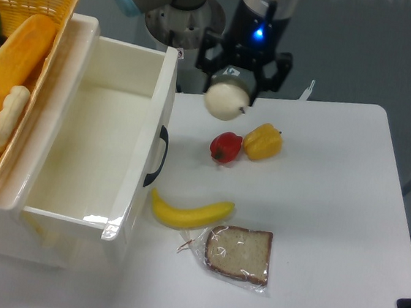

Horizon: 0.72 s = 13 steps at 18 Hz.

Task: Place the pear in the upper white drawer
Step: 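Carry the pear over the open white drawer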

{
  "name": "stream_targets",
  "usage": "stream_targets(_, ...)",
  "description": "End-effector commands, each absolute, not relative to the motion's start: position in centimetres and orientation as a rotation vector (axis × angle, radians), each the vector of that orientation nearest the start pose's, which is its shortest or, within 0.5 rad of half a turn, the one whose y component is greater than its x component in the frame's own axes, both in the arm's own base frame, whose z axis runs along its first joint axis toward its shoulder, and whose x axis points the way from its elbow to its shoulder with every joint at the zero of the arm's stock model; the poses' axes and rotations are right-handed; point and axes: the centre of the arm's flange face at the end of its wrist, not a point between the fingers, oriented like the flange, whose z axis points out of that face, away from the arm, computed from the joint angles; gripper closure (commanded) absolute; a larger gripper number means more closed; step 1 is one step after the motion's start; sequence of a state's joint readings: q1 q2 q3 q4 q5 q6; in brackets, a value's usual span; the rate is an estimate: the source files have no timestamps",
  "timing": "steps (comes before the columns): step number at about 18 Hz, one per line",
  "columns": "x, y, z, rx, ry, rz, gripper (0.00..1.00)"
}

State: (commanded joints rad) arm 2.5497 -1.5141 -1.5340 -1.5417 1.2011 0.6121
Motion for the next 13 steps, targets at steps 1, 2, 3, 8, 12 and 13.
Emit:
stream_targets(1, -29.2, 41.3, 54.4, -2.748, -0.444, -0.246, 0.4)
stream_targets(2, -28.3, 42.0, 54.3, -2.754, -0.416, -0.256, 0.4)
stream_targets(3, -27.3, 42.7, 54.3, -2.76, -0.382, -0.261, 0.4)
stream_targets(8, -24.9, 44.7, 53.6, -2.787, -0.298, -0.286, 0.4)
stream_targets(12, -24.6, 45.1, 53.1, -2.799, -0.283, -0.298, 0.4)
stream_targets(13, -24.2, 45.5, 52.9, -2.803, -0.267, -0.301, 0.4)
